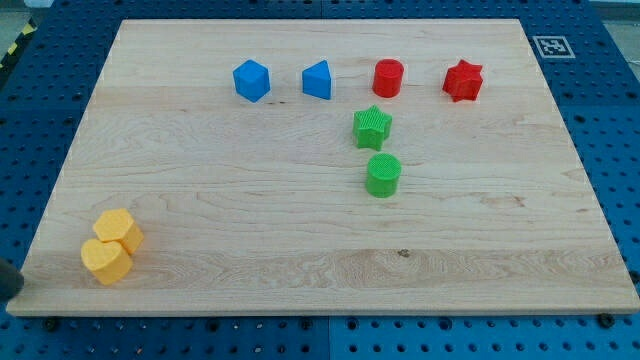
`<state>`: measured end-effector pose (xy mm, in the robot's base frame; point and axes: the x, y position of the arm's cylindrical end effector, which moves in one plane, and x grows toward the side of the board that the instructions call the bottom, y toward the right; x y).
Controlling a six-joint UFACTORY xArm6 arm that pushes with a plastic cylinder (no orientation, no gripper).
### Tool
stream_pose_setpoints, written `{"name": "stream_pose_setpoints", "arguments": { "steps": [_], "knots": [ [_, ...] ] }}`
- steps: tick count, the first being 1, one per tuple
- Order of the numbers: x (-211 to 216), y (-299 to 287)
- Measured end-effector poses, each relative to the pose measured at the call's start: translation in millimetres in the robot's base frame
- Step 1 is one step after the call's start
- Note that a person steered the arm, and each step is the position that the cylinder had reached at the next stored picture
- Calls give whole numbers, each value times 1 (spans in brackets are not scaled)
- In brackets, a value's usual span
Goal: Move the yellow heart closer to the green circle
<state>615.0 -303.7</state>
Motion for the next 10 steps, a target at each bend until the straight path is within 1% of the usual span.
{"name": "stream_pose_setpoints", "arguments": {
  "steps": [1, 2, 4, 5, 6, 7, 8, 9, 10],
  "knots": [
    [0, 0],
    [-10, 22],
    [-12, 102],
    [-13, 131],
    [-13, 130],
    [-13, 114],
    [-28, 108],
    [-33, 108],
    [-33, 93]
  ]
}}
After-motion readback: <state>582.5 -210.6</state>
